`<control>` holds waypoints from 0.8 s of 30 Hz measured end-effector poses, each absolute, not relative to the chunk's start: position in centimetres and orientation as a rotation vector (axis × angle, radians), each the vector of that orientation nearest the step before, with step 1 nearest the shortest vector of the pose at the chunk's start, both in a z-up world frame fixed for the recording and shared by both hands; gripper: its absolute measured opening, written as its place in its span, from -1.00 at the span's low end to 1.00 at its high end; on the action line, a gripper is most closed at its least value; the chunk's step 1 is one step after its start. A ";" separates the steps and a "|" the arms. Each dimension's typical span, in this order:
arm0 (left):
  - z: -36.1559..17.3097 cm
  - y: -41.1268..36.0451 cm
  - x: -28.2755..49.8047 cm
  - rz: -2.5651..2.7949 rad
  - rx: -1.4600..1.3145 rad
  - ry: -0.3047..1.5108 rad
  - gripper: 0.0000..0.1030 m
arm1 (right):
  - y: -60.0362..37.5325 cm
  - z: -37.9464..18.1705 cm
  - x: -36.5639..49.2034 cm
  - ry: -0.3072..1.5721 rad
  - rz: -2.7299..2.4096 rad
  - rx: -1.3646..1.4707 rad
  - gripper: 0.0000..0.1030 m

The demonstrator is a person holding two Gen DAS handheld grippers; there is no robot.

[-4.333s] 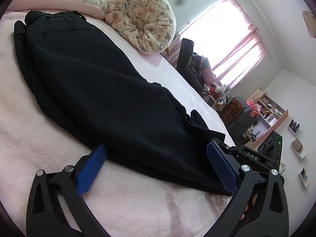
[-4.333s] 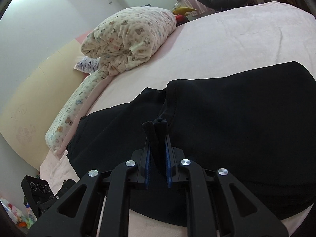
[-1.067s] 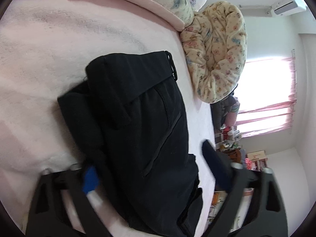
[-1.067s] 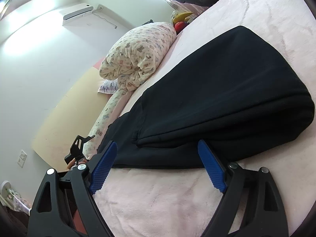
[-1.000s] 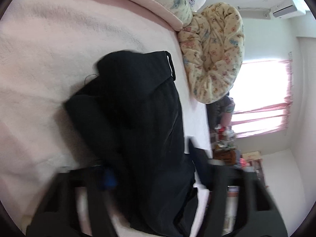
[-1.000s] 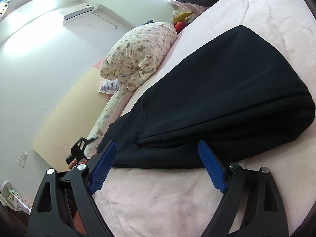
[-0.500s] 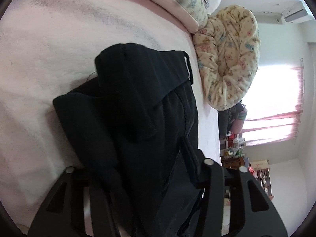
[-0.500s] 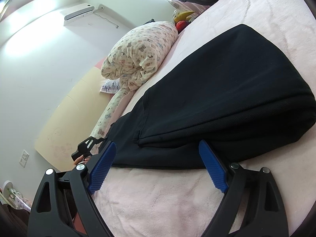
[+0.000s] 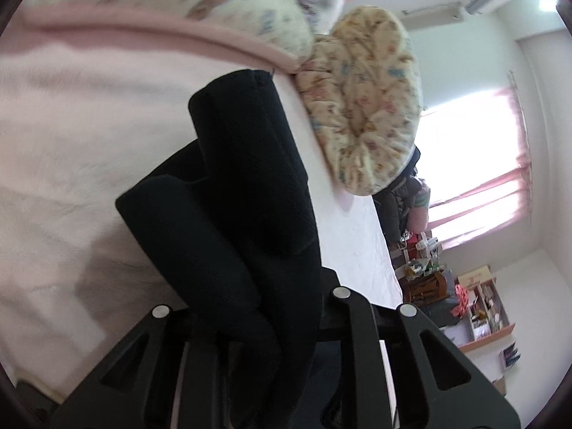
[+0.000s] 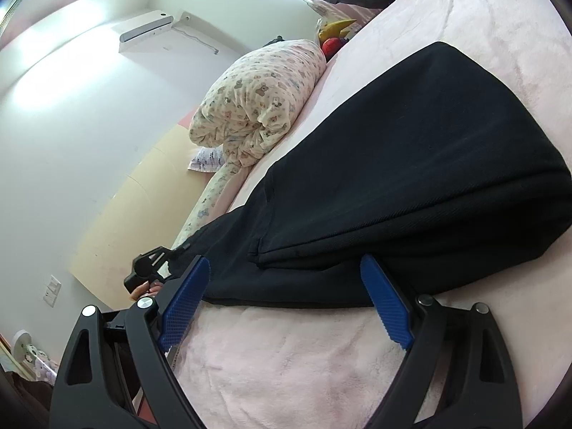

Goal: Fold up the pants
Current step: 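Lift the trousers with the left tool and fold them over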

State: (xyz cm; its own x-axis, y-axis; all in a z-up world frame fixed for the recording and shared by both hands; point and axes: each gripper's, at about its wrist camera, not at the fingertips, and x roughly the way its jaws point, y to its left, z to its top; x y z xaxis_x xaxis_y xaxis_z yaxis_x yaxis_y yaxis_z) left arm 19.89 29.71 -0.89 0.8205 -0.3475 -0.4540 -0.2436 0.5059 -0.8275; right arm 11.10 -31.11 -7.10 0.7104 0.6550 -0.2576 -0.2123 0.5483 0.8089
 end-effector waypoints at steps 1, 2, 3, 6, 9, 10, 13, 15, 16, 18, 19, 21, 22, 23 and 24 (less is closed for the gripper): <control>0.0 29.2 19.7 -0.076 -1.036 0.633 -0.66 | -31.2 -7.0 11.1 0.595 0.553 0.852 0.72; 0.8 28.8 19.6 -0.083 -1.020 0.630 -0.66 | -31.3 -6.9 11.1 0.605 0.553 0.861 0.72; 1.7 28.4 19.4 -0.091 -1.001 0.627 -0.66 | -31.4 -6.6 10.9 0.625 0.564 0.876 0.72; 4.5 26.6 19.1 -0.119 -0.914 0.620 -0.67 | -31.6 -5.3 9.3 0.662 0.609 0.874 0.72; 7.2 23.9 18.9 -0.155 -0.826 0.612 -0.68 | -32.9 -3.4 6.5 0.654 0.618 0.813 0.72; 8.0 22.8 18.7 -0.171 -0.806 0.609 -0.68 | -33.5 -2.9 5.6 0.641 0.614 0.788 0.72; 10.0 19.7 18.3 -0.204 -0.756 0.608 -0.69 | -36.2 -2.0 3.2 0.563 0.543 0.704 0.75; 11.1 17.4 18.1 -0.218 -0.724 0.612 -0.69 | -38.1 -2.3 2.7 0.514 0.501 0.747 0.76; 11.7 16.1 18.1 -0.225 -0.711 0.615 -0.69 | -39.0 -2.6 2.9 0.502 0.491 0.802 0.76; 12.5 13.6 18.1 -0.239 -0.699 0.621 -0.69 | -40.7 -3.1 3.3 0.483 0.487 0.915 0.76; 12.8 12.3 18.0 -0.250 -0.695 0.625 -0.69 | -41.3 -3.1 3.4 0.470 0.486 0.944 0.76; 13.1 9.9 18.0 -0.269 -0.687 0.635 -0.69 | -41.9 -2.8 3.2 0.450 0.476 0.958 0.76; 13.1 8.4 18.1 -0.281 -0.681 0.645 -0.69 | -42.0 -2.6 3.0 0.445 0.473 0.960 0.76; 13.1 7.1 18.2 -0.291 -0.675 0.656 -0.69 | -42.1 -2.4 2.7 0.442 0.477 0.964 0.76; 13.0 5.9 18.3 -0.299 -0.671 0.668 -0.69 | -42.1 -2.3 2.5 0.439 0.479 0.963 0.76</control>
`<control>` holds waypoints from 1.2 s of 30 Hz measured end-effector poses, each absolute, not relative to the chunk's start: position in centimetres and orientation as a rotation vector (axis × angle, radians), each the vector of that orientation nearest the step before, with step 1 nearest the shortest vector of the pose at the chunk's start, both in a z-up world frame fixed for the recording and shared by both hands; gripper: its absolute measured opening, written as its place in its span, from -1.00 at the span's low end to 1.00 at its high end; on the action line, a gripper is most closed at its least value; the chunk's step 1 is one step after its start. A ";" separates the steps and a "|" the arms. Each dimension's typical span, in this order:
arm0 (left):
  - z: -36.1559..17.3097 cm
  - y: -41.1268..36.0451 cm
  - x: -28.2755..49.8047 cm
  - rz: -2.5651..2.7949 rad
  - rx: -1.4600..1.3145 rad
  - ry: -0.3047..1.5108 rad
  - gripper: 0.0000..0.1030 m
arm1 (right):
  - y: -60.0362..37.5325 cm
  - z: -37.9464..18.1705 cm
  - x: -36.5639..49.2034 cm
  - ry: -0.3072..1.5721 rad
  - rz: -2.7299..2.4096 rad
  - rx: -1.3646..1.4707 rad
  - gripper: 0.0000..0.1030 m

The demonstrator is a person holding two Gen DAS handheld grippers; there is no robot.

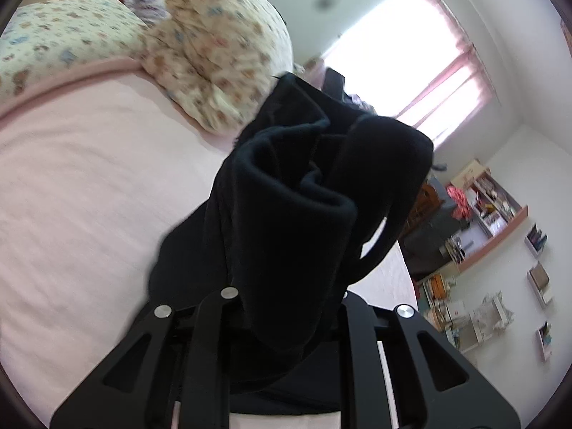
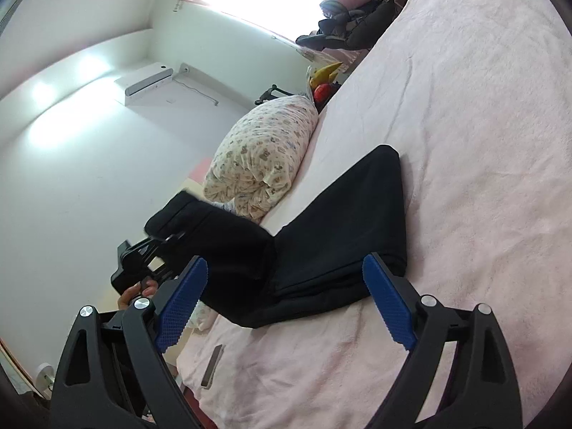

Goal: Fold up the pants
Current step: 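Lift the trousers with the left tool and fold them over, then open the left tool and release the trousers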

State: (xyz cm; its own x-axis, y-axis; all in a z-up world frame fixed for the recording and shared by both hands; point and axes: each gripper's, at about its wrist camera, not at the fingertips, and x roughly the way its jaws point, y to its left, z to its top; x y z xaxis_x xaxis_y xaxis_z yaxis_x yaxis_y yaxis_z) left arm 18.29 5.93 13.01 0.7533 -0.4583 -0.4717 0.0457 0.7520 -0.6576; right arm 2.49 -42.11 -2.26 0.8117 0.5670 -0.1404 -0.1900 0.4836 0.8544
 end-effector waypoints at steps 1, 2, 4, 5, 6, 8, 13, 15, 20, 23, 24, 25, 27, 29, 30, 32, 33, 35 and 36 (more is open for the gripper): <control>12.8 4.3 18.4 -0.310 -0.661 0.688 -0.69 | -42.2 -2.1 2.3 0.431 0.478 0.962 0.76; 12.5 2.9 18.5 -0.319 -0.651 0.705 -0.70 | -42.3 -1.9 1.9 0.422 0.479 0.962 0.76; 11.5 0.0 18.7 -0.337 -0.628 0.744 -0.70 | -42.6 -1.4 1.8 0.411 0.473 0.963 0.76; 11.1 -1.4 18.7 -0.345 -0.619 0.760 -0.70 | -42.7 -1.3 1.9 0.407 0.472 0.965 0.76; 10.3 -3.1 18.7 -0.356 -0.603 0.780 -0.70 | -42.9 -1.1 1.7 0.399 0.473 0.968 0.76; 8.9 -5.7 18.5 -0.371 -0.573 0.812 -0.70 | -43.3 -0.9 1.1 0.388 0.464 0.967 0.76; 5.6 -11.1 18.3 -0.393 -0.509 0.880 -0.70 | -44.4 -0.8 1.0 0.375 0.427 0.989 0.76; 5.3 -12.2 17.9 -0.402 -0.494 0.877 -0.70 | -44.9 -0.9 1.0 0.369 0.406 1.005 0.76; 6.4 -15.3 16.5 -0.428 -0.354 0.815 -0.69 | -45.4 -1.3 1.3 0.361 0.374 1.041 0.76; 5.3 -17.1 15.9 -0.423 -0.273 0.835 -0.69 | -45.3 -1.5 1.4 0.369 0.353 1.043 0.76; 4.7 -17.7 15.6 -0.424 -0.255 0.844 -0.69 | -45.4 -1.5 1.3 0.369 0.343 1.045 0.76; 4.0 -18.7 15.1 -0.423 -0.225 0.852 -0.69 | -45.5 -1.5 1.4 0.367 0.334 1.046 0.76; 3.2 -19.6 14.3 -0.420 -0.163 0.844 -0.68 | -45.6 -1.5 1.3 0.358 0.316 1.043 0.76; 2.8 -20.4 13.6 -0.411 -0.091 0.822 -0.68 | -45.6 -1.6 1.5 0.355 0.305 1.038 0.76; 2.7 -20.5 13.5 -0.409 -0.079 0.820 -0.68 | -45.6 -1.6 1.6 0.357 0.299 1.036 0.76; 2.1 -21.3 13.3 -0.403 -0.031 0.818 -0.68 | -45.4 -1.8 1.9 0.364 0.287 1.032 0.77; 1.9 -21.6 13.2 -0.400 -0.005 0.816 -0.68 | -45.4 -1.9 2.0 0.368 0.285 1.033 0.77; 1.0 -22.6 12.9 -0.390 0.083 0.818 -0.67 | -45.4 -2.1 2.3 0.374 0.280 1.033 0.77; 0.5 -23.1 12.7 -0.387 0.121 0.824 -0.64 | -45.3 -2.1 2.5 0.375 0.277 1.034 0.77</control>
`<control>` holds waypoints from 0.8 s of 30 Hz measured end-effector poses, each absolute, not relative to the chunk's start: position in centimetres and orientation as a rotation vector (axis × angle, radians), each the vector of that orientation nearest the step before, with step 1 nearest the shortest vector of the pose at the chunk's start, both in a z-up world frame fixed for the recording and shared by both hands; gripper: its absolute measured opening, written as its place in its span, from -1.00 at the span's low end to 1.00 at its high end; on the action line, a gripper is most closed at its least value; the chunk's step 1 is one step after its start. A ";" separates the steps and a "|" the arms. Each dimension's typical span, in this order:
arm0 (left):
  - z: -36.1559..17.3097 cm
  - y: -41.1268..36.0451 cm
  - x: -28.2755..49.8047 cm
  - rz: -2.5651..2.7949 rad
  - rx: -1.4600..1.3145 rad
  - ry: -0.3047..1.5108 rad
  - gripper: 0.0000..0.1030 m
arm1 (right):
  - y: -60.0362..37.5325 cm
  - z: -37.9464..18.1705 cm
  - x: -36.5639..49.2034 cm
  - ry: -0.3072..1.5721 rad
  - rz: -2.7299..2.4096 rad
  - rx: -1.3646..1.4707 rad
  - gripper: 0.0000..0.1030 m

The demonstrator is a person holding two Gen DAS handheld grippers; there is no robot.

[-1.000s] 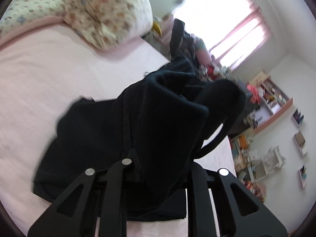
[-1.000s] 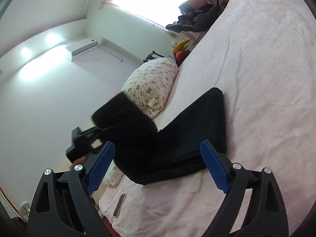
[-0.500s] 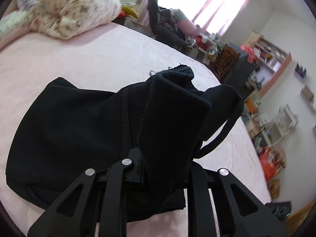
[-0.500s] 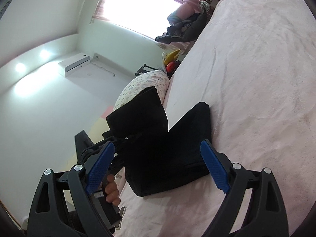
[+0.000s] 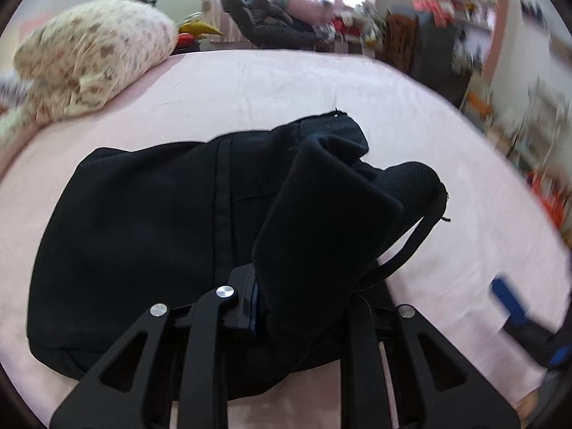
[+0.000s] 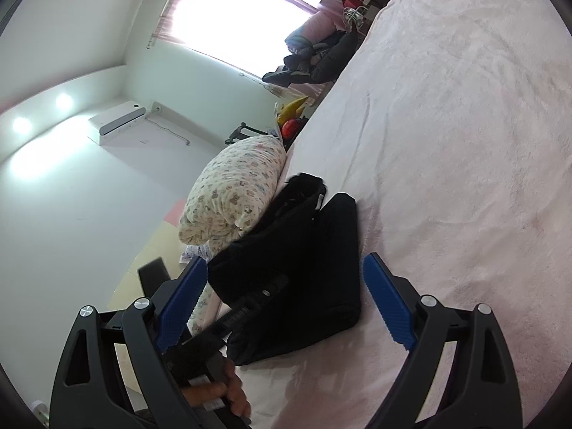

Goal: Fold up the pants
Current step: 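Open the left tool and release the trousers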

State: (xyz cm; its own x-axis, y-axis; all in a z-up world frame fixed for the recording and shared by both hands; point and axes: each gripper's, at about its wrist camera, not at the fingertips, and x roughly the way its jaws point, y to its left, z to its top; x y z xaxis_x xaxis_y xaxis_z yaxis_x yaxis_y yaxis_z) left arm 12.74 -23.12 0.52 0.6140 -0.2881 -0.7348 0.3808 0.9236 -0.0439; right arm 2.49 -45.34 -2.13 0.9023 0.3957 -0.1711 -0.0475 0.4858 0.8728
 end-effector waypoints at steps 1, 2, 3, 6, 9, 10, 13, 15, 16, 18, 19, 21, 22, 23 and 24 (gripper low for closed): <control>-0.1 -23.7 12.6 -0.383 0.160 0.834 -0.63 | -45.3 -2.2 2.6 0.376 0.275 1.034 0.77; -0.5 -23.8 12.5 -0.381 0.173 0.834 -0.62 | -45.4 -2.2 2.7 0.376 0.274 1.034 0.77; -0.8 -23.8 12.4 -0.378 0.173 0.825 -0.61 | -45.5 -2.3 2.7 0.375 0.273 1.035 0.77; -1.2 -23.8 12.1 -0.378 0.186 0.813 -0.55 | -45.7 -2.4 2.8 0.372 0.263 1.027 0.77; -1.4 -24.4 11.7 -0.383 0.252 0.801 -0.34 | -45.9 -2.7 3.0 0.378 0.257 1.035 0.77; -1.5 -24.7 11.4 -0.395 0.280 0.797 -0.12 | -46.0 -2.9 3.1 0.382 0.254 1.039 0.77; -1.3 -24.9 10.0 -0.459 0.279 0.766 0.76 | -46.0 -3.0 3.2 0.384 0.246 1.034 0.76; -0.9 -25.1 8.5 -0.525 0.255 0.726 0.96 | -46.1 -3.1 3.3 0.384 0.239 1.029 0.76; -0.8 -25.3 7.7 -0.549 0.264 0.709 0.96 | -46.1 -3.1 3.4 0.383 0.236 1.024 0.76; -0.8 -25.9 6.3 -0.594 0.295 0.688 0.96 | -46.2 -3.1 3.4 0.380 0.229 1.016 0.76; -0.8 -25.9 5.4 -0.617 0.307 0.682 0.96 | -46.2 -3.0 3.3 0.373 0.224 1.010 0.76; -0.7 -25.3 4.5 -0.645 0.295 0.672 0.96 | -46.5 -2.8 3.2 0.360 0.210 0.998 0.76; -0.5 -24.3 4.2 -0.649 0.272 0.666 0.96 | -46.7 -2.6 3.2 0.348 0.199 0.986 0.76; -0.2 -23.1 4.1 -0.640 0.240 0.658 0.96 | -46.8 -2.3 3.2 0.338 0.194 0.974 0.75; 0.0 -22.1 4.0 -0.629 0.215 0.652 0.96 | -46.9 -2.2 3.2 0.334 0.191 0.963 0.75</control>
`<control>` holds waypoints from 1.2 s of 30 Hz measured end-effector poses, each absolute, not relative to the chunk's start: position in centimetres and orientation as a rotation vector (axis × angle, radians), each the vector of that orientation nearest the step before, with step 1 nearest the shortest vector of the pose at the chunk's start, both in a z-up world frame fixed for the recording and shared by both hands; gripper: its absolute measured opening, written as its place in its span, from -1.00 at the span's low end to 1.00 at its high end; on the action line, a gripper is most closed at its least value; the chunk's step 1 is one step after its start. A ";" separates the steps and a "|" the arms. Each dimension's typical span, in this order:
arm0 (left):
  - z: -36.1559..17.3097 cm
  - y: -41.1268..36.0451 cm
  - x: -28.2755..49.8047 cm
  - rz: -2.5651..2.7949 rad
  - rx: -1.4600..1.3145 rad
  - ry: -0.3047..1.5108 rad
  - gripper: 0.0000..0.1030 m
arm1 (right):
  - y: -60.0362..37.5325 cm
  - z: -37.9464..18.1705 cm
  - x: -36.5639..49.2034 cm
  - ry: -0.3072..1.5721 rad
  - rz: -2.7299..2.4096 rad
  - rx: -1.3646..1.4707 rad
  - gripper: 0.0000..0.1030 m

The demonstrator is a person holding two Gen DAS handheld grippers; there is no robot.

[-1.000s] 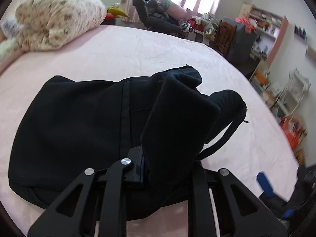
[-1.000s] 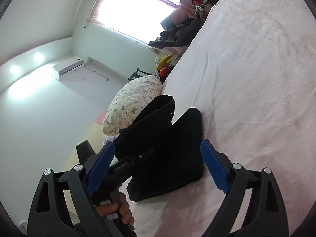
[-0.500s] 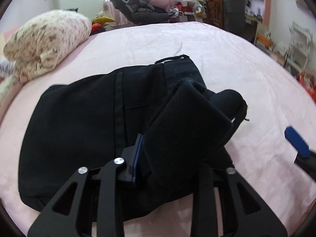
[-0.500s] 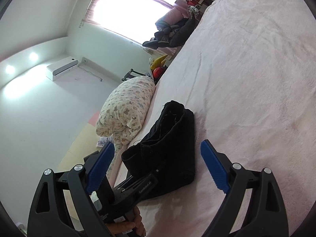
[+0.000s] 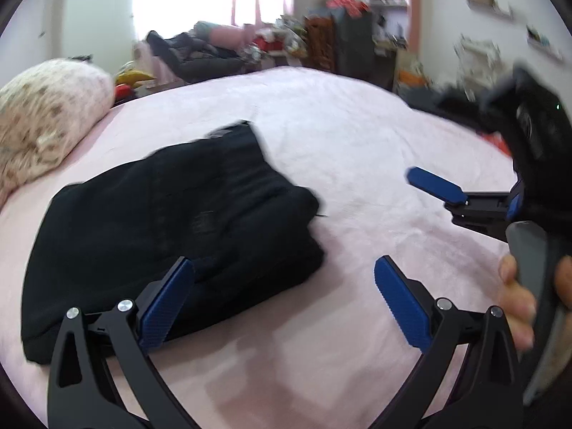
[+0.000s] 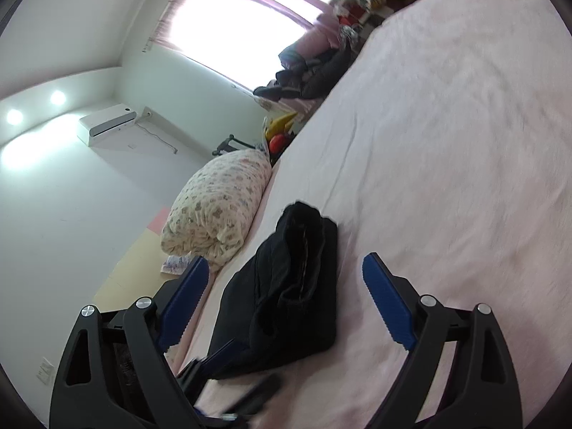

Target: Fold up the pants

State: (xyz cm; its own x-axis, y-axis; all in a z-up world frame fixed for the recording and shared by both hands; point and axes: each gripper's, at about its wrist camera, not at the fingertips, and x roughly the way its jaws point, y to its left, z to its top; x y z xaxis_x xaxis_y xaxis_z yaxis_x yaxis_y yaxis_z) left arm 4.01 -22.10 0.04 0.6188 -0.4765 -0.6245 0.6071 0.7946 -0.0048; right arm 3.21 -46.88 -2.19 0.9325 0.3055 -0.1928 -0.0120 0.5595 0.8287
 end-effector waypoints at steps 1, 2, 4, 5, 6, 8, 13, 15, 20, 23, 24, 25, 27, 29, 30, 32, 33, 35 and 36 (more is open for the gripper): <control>0.5 -20.3 4.3 -0.606 0.171 0.639 0.96 | -46.7 -1.8 3.3 0.328 0.180 0.931 0.73; 1.0 -18.5 4.8 -0.582 0.133 0.626 0.96 | -46.3 -1.4 3.5 0.324 0.180 0.895 0.67; 2.2 -14.9 5.3 -0.510 0.052 0.573 0.96 | -45.0 -0.6 4.1 0.325 0.186 0.809 0.63; 2.8 -13.3 5.7 -0.475 0.017 0.547 0.96 | -44.2 -0.2 4.4 0.327 0.193 0.762 0.59; 3.3 -12.2 5.8 -0.449 -0.008 0.532 0.96 | -42.8 0.5 4.7 0.332 0.208 0.685 0.59; 4.0 -9.3 6.9 -0.382 -0.069 0.523 0.96 | -39.4 1.8 5.1 0.346 0.270 0.536 0.55; 4.0 -6.3 8.6 -0.309 -0.156 0.566 0.96 | -32.1 2.9 5.4 0.375 0.319 0.206 0.41; 3.8 -5.8 9.1 -0.294 -0.170 0.581 0.96 | -30.8 2.4 5.8 0.401 0.340 0.169 0.35; 2.9 -5.7 9.7 -0.292 -0.189 0.618 0.96 | -30.7 1.5 6.6 0.450 0.333 0.202 0.30; 2.0 -6.2 10.4 -0.301 -0.188 0.665 0.96 | -31.0 0.6 7.7 0.525 0.297 0.233 0.30; 1.4 -6.5 10.8 -0.303 -0.176 0.700 0.96 | -31.2 -0.2 8.5 0.584 0.272 0.236 0.30; 0.9 -6.8 10.9 -0.301 -0.166 0.723 0.96 | -31.2 -0.9 9.0 0.629 0.258 0.235 0.29; -0.5 -7.3 11.5 -0.283 -0.133 0.795 0.96 | -31.4 -2.0 9.5 0.686 0.254 0.244 0.28; -1.9 -8.2 12.0 -0.273 -0.052 0.852 0.96 | -31.2 -2.0 9.5 0.695 0.250 0.233 0.27; -2.4 -8.9 11.7 -0.262 0.023 0.852 0.96 | -31.2 -2.1 9.5 0.702 0.250 0.224 0.27; -2.9 -9.9 11.3 -0.241 0.098 0.847 0.97 | -31.1 -2.4 9.5 0.711 0.252 0.224 0.27; -2.8 -9.8 11.3 -0.241 0.095 0.848 0.97 | -31.2 -2.5 9.5 0.713 0.258 0.230 0.27; -2.3 -9.0 11.4 -0.266 0.044 0.858 0.96 | -31.8 -1.9 9.0 0.684 0.274 0.268 0.26; -1.7 -8.4 11.2 -0.280 0.012 0.848 0.96 | -32.2 -1.4 8.7 0.664 0.273 0.289 0.26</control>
